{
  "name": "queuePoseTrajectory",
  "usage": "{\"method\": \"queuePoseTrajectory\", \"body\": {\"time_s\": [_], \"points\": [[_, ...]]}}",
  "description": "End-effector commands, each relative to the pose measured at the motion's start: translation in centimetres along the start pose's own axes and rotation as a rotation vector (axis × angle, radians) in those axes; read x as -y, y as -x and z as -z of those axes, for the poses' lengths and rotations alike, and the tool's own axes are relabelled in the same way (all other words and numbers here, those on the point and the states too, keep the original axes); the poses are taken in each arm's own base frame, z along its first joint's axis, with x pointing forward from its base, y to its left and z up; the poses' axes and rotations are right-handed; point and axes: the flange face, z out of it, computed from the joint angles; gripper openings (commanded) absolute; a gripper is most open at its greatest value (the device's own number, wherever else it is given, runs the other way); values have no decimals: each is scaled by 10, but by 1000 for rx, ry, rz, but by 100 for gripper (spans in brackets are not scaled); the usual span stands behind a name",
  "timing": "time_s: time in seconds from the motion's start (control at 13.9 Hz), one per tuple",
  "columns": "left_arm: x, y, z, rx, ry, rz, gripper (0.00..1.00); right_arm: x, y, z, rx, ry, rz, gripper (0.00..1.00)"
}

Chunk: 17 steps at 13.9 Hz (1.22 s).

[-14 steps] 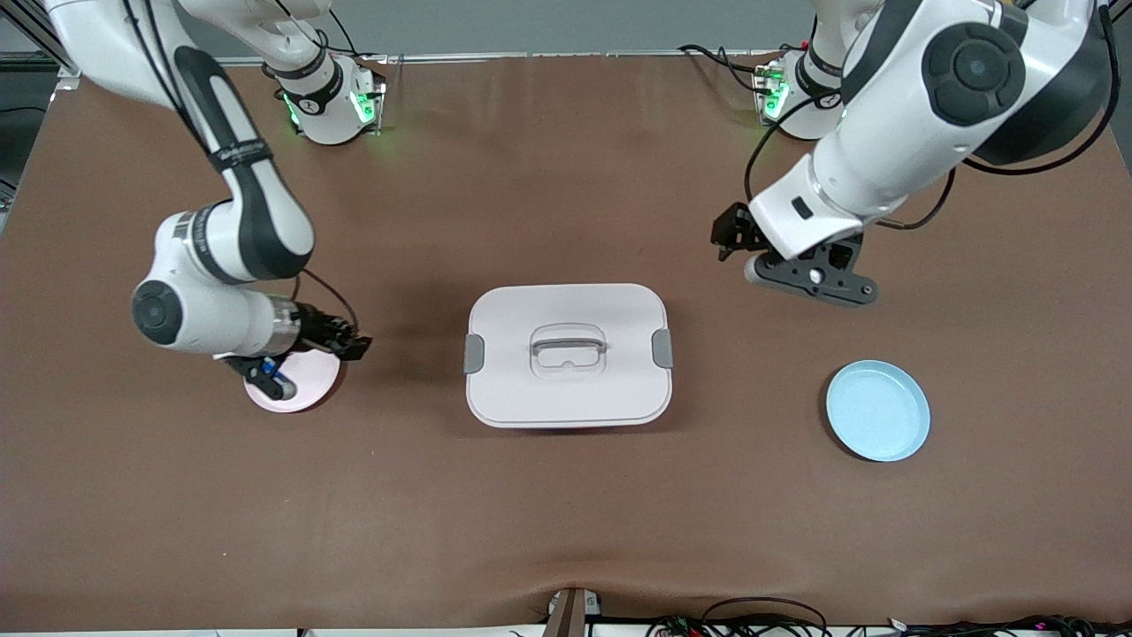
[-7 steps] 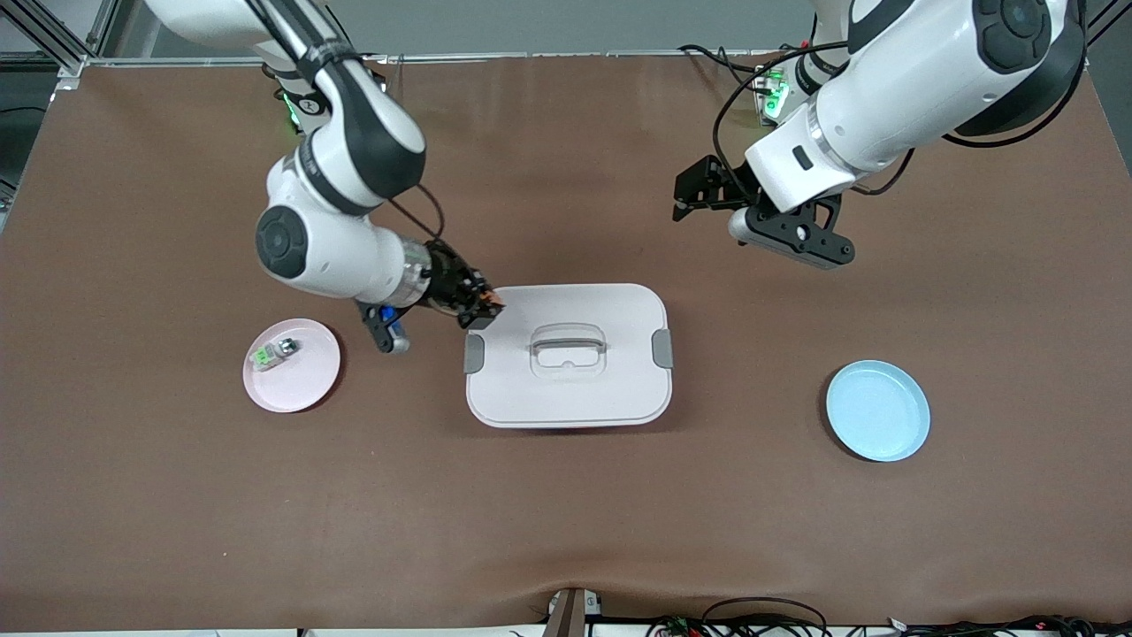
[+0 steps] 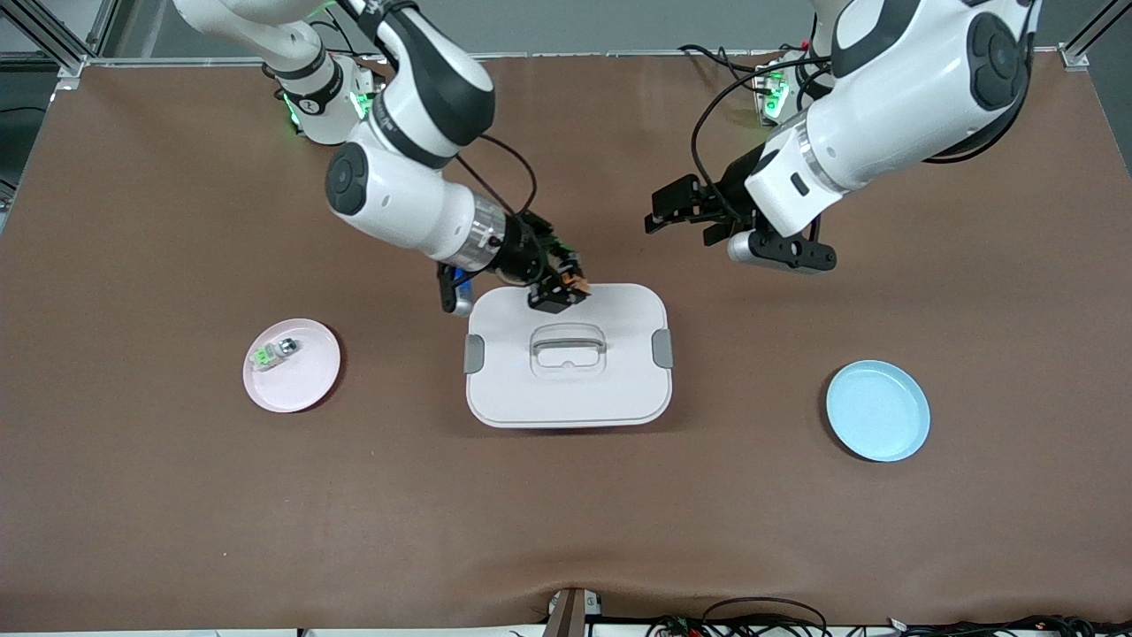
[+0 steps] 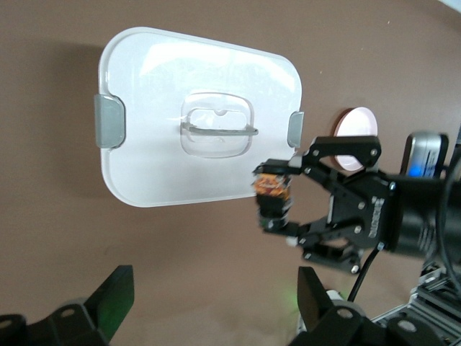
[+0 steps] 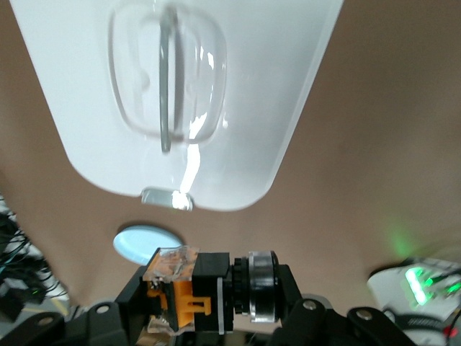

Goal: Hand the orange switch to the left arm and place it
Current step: 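Lift the switch over the white box toward the left gripper, then grasp the switch with the left gripper from the right gripper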

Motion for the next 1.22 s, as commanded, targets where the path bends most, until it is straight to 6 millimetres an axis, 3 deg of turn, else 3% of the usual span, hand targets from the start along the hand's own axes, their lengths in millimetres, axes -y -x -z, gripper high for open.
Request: {"method": "queuePoseTrajectory", "body": {"time_s": [0.0,0.14,0.36,0.72,0.93,1.15], "points": [[9,13,-18,-22,41,52,100,5,30,-7,63,-29,-116,0],[19,12,-29,-28,34,71,100,5,55,-12,81,-28,-167,0],[29,11,-39,-13,24,80,98,0,67,-21,91,-18,-203,0],[26,18,-40,8,58,101,97,-10,83,-33,98,-27,-190,0],[33,19,-47,21,46,94,91,-12,85,-39,95,-26,-211,0],[38,21,-53,37,37,91,80,-12,88,-37,102,-29,-216,0]]}}
